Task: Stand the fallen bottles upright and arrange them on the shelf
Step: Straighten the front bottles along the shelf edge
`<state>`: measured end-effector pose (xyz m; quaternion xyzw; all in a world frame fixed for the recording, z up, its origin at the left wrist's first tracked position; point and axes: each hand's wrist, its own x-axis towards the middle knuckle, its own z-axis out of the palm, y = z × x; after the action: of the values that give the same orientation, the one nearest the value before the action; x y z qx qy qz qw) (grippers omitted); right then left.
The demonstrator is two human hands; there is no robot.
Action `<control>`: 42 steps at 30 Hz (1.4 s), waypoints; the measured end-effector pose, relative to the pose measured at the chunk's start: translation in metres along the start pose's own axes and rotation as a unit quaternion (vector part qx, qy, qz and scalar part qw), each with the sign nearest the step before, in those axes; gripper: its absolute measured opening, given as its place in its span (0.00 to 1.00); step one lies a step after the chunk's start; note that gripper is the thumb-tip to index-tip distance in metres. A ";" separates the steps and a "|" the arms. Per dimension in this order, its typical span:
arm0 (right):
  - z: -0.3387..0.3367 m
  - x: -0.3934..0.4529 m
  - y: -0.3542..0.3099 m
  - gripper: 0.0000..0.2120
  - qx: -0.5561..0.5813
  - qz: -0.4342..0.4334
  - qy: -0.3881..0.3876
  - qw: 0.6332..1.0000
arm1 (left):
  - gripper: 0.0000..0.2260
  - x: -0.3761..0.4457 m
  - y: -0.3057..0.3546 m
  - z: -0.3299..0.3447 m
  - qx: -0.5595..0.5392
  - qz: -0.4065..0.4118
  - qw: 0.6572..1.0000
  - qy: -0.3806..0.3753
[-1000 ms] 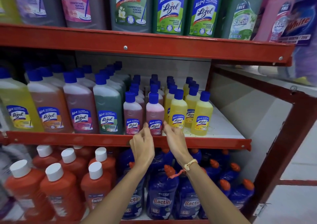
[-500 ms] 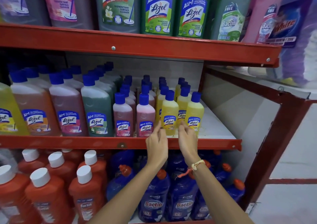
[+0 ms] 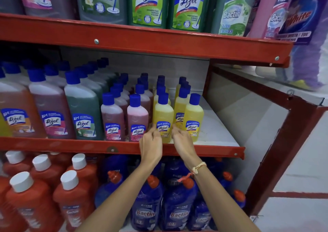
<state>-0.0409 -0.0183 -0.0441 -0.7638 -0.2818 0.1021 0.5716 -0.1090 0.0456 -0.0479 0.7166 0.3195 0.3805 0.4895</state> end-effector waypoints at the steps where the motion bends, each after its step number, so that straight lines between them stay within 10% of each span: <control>1: 0.000 -0.002 0.001 0.07 0.006 -0.001 -0.001 1.000 | 0.18 -0.003 -0.001 -0.002 0.002 0.003 1.000 0.004; 20: -0.009 -0.025 -0.009 0.21 -0.059 -0.033 0.015 0.998 | 0.20 -0.027 -0.005 -0.016 0.037 0.011 0.999 0.014; 28: -0.065 -0.009 0.021 0.18 -0.028 -0.008 0.240 0.970 | 0.21 -0.048 0.010 0.031 -0.017 0.069 0.996 -0.046; 42: -0.067 -0.001 0.031 0.18 -0.083 0.013 0.098 0.992 | 0.23 -0.033 0.030 0.053 0.035 0.001 0.996 -0.086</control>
<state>0.0005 -0.0792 -0.0512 -0.8186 -0.2220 0.0106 0.5296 -0.0774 -0.0156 -0.0390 0.7635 0.2884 0.3065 0.4899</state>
